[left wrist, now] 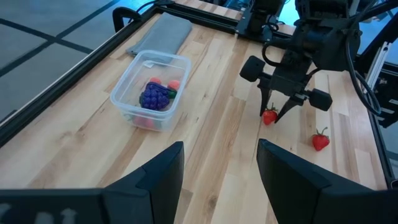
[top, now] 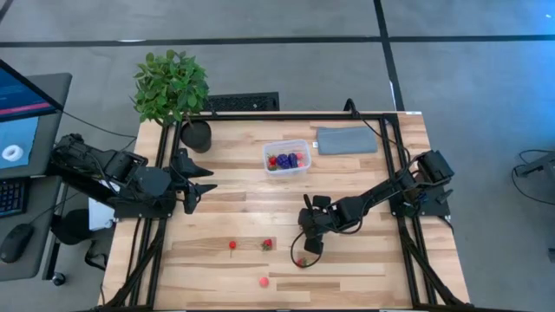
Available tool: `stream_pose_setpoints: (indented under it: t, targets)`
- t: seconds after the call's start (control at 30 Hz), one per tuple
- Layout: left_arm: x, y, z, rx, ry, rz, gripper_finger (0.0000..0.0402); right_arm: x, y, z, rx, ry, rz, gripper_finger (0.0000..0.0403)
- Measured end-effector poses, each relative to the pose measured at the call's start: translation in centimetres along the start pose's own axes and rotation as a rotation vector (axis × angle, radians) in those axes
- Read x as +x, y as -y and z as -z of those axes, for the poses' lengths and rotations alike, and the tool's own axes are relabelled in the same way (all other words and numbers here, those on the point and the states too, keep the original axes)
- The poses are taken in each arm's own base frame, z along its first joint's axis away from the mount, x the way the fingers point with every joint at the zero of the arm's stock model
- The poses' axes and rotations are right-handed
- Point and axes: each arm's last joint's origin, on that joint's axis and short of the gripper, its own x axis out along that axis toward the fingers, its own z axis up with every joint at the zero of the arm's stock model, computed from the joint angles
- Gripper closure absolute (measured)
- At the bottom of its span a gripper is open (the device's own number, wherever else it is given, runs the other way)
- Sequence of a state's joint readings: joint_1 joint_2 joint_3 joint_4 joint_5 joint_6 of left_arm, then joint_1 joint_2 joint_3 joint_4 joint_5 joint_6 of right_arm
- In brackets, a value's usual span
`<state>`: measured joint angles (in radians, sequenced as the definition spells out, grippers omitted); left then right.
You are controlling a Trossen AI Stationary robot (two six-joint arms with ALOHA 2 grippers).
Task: Pick and placing Produce into tupperware
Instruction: Put the strawberry into the container
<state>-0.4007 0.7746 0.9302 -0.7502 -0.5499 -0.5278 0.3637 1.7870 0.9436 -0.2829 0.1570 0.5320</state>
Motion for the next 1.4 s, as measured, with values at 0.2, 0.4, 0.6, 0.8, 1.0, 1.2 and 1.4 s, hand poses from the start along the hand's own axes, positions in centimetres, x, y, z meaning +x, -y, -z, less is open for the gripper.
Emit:
stream_pose_setpoints:
  t: [0.2,0.4,0.6,0.8,1.0,1.2,1.4]
  targets:
    - [0.0,0.0,0.0,0.0,0.0,0.0,0.0209,-0.1,-0.1,-0.4,0.003,0.01,-0.004,0.0227]
    - [0.0,0.0,0.0,0.001,0.0,0.0,0.0209,-0.4,0.3,-1.6,0.023,0.038,-0.005,0.0232]
    - [0.0,0.0,0.0,0.001,-0.001,0.001,0.0209,-1.0,1.1,-3.2,-0.004,0.03,0.023,0.0224]
    - [0.0,0.0,0.0,0.002,-0.002,0.003,0.0209,-2.0,2.2,-5.2,-0.047,0.026,0.078,0.0231]
    - [0.0,0.0,0.0,0.012,-0.002,0.003,0.0209,-3.1,3.5,-7.3,-0.087,0.022,0.106,0.0227]
    - [0.0,0.0,0.0,0.022,-0.003,0.002,0.0209,-4.7,5.3,-9.4,-0.141,0.004,0.181,0.0228]
    - [0.0,0.0,0.1,0.038,-0.01,0.004,0.0209,-6.8,7.9,-11.7,-0.178,-0.02,0.261,0.023]
